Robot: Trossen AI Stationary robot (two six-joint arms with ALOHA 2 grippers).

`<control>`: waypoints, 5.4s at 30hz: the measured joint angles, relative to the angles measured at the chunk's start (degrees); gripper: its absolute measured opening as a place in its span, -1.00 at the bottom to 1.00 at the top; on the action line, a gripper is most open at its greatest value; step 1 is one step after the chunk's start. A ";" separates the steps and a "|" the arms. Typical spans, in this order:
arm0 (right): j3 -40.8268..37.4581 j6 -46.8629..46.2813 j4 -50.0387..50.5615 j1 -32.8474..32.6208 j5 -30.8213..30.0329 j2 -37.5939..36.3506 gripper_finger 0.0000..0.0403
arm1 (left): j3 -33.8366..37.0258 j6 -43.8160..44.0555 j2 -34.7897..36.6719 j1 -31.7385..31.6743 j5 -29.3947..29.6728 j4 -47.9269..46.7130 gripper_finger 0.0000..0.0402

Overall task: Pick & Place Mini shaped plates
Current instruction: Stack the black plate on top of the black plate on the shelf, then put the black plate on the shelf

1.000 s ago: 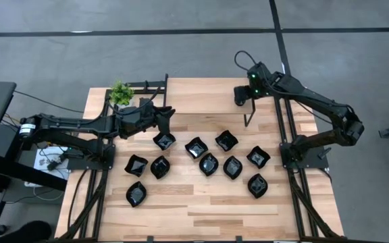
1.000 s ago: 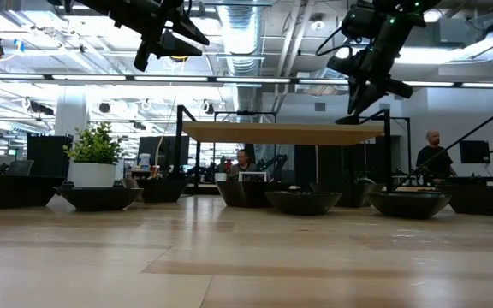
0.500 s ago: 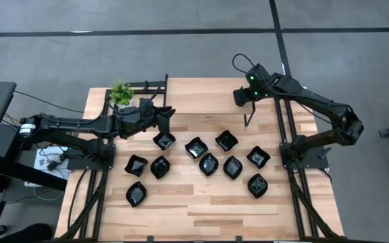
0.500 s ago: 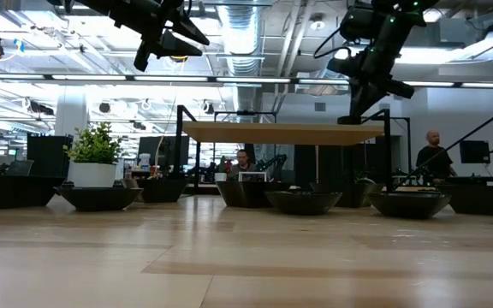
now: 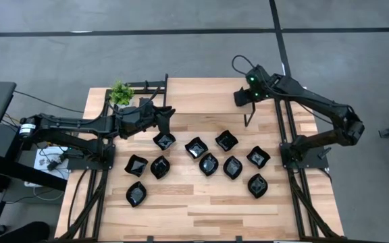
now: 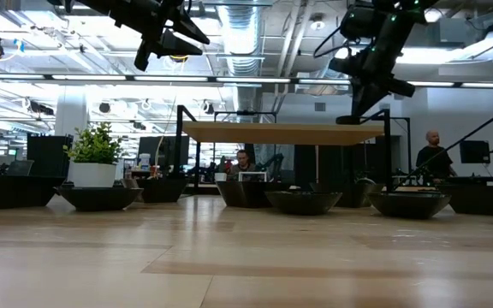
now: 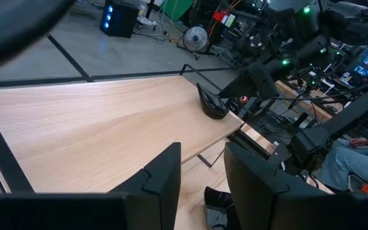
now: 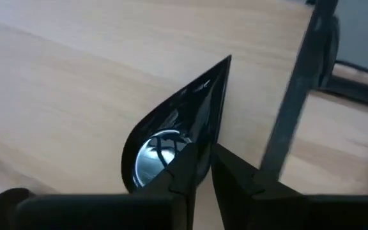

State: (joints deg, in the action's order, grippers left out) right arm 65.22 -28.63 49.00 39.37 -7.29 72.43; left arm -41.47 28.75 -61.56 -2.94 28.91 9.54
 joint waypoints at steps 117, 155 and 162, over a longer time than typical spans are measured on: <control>-19.51 -19.90 4.27 -51.93 9.03 -8.80 -0.67 | 5.66 3.04 0.02 23.50 6.45 1.22 -0.40; -19.55 -50.64 14.49 -64.08 7.67 -9.90 -0.59 | 5.66 3.19 0.02 23.43 5.16 1.36 -0.40; -19.80 -73.96 23.96 -64.54 4.37 -16.96 -0.59 | 5.66 3.21 0.02 23.44 5.16 1.40 -0.40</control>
State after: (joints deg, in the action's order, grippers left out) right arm 45.42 -102.60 72.96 -25.17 -2.92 55.47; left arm -35.81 31.97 -61.54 20.50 34.06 10.94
